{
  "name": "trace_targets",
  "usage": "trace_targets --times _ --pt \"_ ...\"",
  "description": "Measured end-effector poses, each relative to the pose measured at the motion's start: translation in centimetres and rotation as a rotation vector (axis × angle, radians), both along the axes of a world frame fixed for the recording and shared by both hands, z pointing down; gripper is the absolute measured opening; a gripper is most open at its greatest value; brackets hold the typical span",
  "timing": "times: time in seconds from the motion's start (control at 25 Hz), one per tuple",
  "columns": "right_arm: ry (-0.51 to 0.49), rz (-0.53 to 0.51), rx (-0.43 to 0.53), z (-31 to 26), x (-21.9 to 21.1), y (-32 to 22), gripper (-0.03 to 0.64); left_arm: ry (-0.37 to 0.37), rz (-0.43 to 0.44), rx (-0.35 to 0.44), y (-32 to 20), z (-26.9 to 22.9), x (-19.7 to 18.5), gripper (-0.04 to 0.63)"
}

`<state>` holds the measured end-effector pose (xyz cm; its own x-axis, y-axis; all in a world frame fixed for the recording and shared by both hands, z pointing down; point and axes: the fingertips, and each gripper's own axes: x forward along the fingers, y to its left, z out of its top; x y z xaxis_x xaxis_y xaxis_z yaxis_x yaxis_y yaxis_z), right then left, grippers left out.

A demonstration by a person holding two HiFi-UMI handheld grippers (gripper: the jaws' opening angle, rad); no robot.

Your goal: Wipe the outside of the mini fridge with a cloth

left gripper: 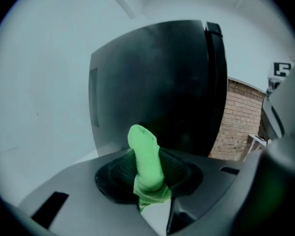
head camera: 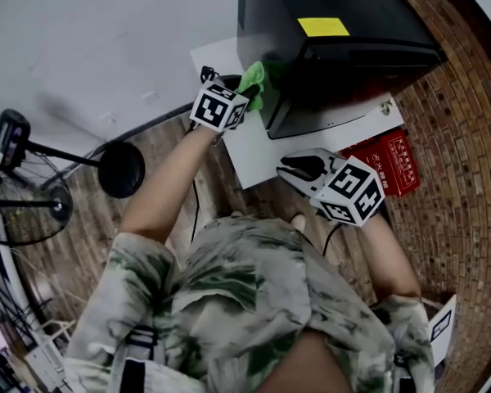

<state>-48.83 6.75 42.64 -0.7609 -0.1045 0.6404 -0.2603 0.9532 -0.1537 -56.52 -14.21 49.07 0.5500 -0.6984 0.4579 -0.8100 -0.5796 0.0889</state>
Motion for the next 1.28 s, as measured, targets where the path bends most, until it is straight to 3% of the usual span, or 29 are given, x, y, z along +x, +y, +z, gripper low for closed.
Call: trace_targets --times 0.32,0.52,0.72,1.28 --pt "-0.010 -0.030 0.019 -0.6 -2.2 -0.3 0.089 0.081 -0.037 0.179 -3.5 -14.9 -3.4 0.133" --pt "-0.013 -0.033 0.025 -0.9 -2.8 -0.4 0.089 0.084 -0.028 0.263 -5.1 -20.2 -2.7 0.133" --pt "-0.010 -0.024 0.021 -0.9 -2.7 -0.5 0.089 0.099 -0.048 0.243 -6.4 -18.7 -2.4 0.133" --pt "0.015 -0.009 -0.008 0.5 -2.0 -1.6 0.089 0.088 -0.087 0.096 -7.2 -7.4 -2.5 0.133"
